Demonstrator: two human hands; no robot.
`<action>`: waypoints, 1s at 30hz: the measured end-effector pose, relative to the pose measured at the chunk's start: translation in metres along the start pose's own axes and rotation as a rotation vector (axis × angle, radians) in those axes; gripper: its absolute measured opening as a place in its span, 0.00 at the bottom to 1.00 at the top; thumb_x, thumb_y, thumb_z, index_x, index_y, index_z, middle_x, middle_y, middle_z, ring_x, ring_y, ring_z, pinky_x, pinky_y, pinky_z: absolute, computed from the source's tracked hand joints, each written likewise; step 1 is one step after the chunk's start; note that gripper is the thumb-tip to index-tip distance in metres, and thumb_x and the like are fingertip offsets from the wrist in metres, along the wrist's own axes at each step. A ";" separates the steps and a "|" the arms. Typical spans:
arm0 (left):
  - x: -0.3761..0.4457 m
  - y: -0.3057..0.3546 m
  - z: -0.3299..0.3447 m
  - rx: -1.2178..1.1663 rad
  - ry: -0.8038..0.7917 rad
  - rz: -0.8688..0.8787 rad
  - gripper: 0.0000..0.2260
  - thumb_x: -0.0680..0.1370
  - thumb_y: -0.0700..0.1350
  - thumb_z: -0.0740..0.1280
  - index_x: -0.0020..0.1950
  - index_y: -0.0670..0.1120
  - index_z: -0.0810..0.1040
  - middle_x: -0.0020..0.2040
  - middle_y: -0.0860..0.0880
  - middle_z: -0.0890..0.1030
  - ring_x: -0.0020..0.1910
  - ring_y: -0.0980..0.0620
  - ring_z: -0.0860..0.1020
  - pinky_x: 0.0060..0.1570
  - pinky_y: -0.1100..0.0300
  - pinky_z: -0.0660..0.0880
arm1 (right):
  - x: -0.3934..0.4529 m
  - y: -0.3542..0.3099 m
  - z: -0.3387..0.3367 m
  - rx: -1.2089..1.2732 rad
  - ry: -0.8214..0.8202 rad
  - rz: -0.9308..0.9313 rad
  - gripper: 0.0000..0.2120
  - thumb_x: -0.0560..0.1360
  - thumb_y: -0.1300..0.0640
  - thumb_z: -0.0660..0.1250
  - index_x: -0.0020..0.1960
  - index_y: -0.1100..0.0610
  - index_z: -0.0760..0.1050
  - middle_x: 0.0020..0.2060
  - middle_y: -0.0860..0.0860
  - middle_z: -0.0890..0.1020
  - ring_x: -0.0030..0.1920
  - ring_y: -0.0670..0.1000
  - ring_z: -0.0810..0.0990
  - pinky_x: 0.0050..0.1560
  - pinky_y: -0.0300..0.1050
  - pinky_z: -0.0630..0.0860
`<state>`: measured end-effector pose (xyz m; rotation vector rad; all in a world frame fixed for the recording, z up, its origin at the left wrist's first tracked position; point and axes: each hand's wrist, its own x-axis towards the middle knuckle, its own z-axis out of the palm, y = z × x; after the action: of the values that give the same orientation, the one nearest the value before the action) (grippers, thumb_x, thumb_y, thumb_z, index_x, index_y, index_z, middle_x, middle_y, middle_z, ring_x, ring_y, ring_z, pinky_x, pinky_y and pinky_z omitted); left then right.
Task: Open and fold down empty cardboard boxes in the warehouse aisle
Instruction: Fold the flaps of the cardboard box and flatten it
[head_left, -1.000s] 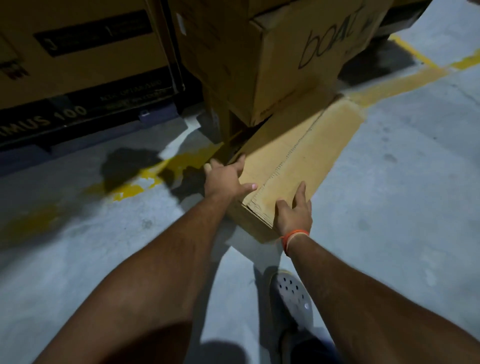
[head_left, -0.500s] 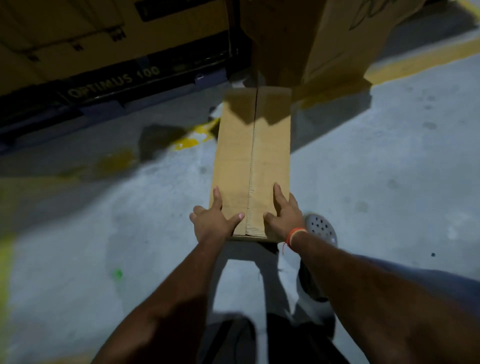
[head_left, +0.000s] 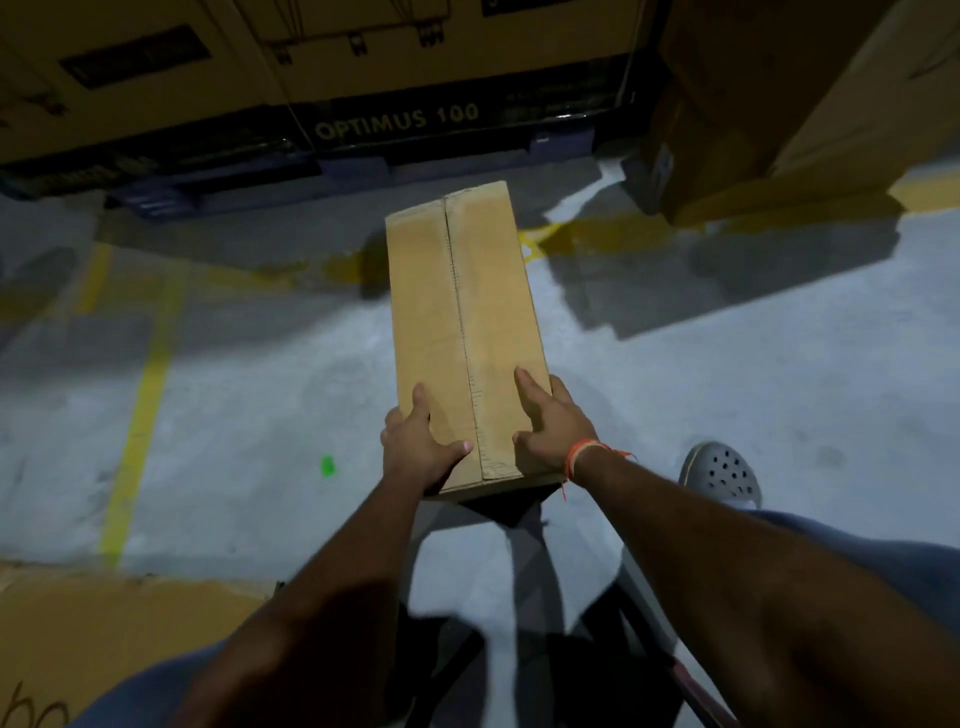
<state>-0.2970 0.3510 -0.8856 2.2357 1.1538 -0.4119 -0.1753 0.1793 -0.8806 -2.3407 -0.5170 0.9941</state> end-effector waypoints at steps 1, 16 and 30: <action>0.003 0.004 -0.001 -0.048 0.003 -0.005 0.53 0.70 0.61 0.77 0.83 0.57 0.45 0.74 0.37 0.63 0.73 0.36 0.65 0.71 0.46 0.67 | 0.001 0.002 0.000 -0.004 -0.008 -0.003 0.47 0.73 0.54 0.71 0.80 0.35 0.46 0.81 0.52 0.50 0.74 0.60 0.67 0.73 0.49 0.66; -0.038 0.039 0.005 -0.323 0.382 -0.053 0.42 0.76 0.56 0.73 0.83 0.53 0.54 0.62 0.46 0.72 0.61 0.45 0.74 0.56 0.55 0.74 | 0.015 -0.029 -0.026 -0.238 0.060 0.020 0.29 0.75 0.52 0.66 0.75 0.45 0.66 0.77 0.60 0.51 0.76 0.65 0.58 0.74 0.55 0.65; 0.043 0.048 0.028 -1.097 -0.083 -0.422 0.51 0.62 0.63 0.82 0.76 0.47 0.61 0.67 0.43 0.77 0.60 0.38 0.80 0.57 0.39 0.79 | 0.013 -0.012 -0.057 -0.121 0.018 -0.072 0.50 0.76 0.43 0.70 0.78 0.36 0.32 0.80 0.56 0.51 0.76 0.63 0.62 0.74 0.60 0.65</action>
<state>-0.2329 0.3392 -0.9129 1.0264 1.3457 0.0106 -0.1261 0.1764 -0.8472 -2.4166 -0.6666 0.9309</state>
